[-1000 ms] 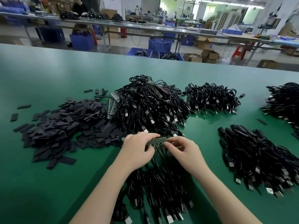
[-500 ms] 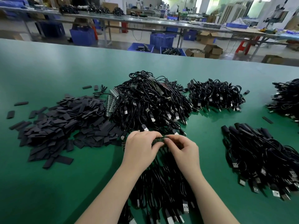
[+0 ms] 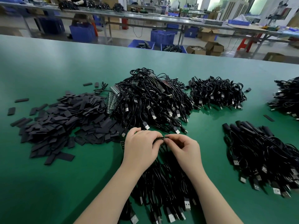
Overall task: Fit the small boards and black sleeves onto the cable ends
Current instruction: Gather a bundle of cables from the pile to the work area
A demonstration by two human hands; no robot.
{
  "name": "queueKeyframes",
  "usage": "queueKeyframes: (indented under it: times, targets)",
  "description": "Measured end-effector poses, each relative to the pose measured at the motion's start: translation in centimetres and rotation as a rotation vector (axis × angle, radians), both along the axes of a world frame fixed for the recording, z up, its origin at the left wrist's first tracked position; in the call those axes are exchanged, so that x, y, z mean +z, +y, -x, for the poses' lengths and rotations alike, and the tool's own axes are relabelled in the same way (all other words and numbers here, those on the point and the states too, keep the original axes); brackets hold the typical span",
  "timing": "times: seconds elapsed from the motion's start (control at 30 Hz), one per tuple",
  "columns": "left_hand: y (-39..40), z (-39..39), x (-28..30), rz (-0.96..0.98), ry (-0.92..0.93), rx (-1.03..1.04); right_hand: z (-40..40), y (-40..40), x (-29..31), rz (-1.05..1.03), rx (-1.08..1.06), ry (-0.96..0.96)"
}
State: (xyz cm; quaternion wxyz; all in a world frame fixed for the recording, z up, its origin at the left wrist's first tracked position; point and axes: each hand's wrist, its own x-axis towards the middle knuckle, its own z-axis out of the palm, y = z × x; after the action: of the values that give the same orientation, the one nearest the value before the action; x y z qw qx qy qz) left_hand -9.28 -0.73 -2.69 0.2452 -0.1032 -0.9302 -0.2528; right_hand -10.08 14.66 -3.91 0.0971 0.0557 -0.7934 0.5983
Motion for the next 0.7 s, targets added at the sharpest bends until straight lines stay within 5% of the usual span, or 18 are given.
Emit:
queueKeyframes:
  times: [0.53,0.7]
  targets:
    - [0.6,0.0,0.2,-0.003,-0.043,0.033,-0.7,-0.6,-0.6,-0.195,-0.106,0.152]
    - [0.4,0.0,0.0,-0.017,-0.041,0.039,-0.9,0.7,0.5,0.062,-0.362,0.110]
